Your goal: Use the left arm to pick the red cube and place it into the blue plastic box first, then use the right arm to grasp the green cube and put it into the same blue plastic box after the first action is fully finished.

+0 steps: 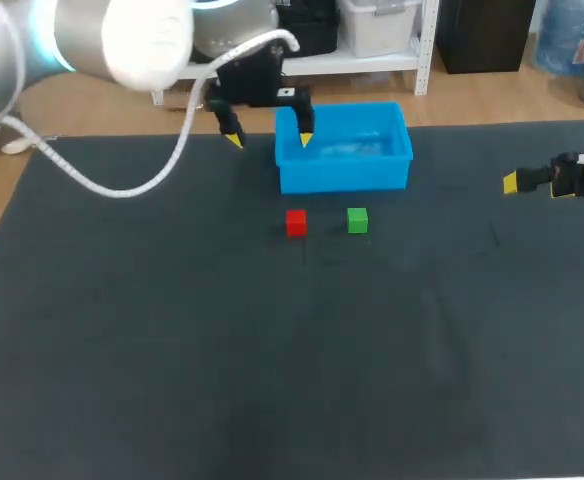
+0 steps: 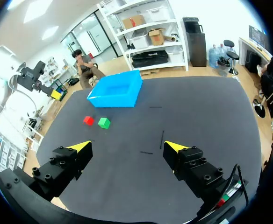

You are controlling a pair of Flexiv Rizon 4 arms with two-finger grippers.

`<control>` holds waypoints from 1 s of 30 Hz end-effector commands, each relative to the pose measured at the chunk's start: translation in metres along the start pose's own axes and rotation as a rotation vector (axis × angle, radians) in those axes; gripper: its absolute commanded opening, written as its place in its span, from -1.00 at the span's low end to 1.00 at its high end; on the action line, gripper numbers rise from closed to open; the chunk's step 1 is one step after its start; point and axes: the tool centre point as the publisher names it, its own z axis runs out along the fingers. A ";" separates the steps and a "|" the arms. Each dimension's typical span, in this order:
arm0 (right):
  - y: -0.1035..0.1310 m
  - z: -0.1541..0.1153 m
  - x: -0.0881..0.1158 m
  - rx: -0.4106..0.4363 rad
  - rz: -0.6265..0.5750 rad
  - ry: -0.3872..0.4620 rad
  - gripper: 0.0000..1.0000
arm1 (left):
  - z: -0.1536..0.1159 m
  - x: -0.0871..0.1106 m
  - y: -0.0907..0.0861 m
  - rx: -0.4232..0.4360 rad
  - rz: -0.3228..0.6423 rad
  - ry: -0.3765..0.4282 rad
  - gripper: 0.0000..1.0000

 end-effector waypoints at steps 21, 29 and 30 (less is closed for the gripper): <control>0.000 0.000 0.000 0.000 0.000 0.001 1.00 | 0.050 0.006 -0.014 -0.077 -0.111 0.133 1.00; 0.000 0.000 0.000 0.000 0.000 0.001 1.00 | 0.061 0.010 -0.017 -0.090 -0.115 0.154 1.00; 0.000 0.000 0.000 0.000 0.000 0.001 1.00 | 0.062 0.012 -0.018 -0.092 -0.115 0.160 1.00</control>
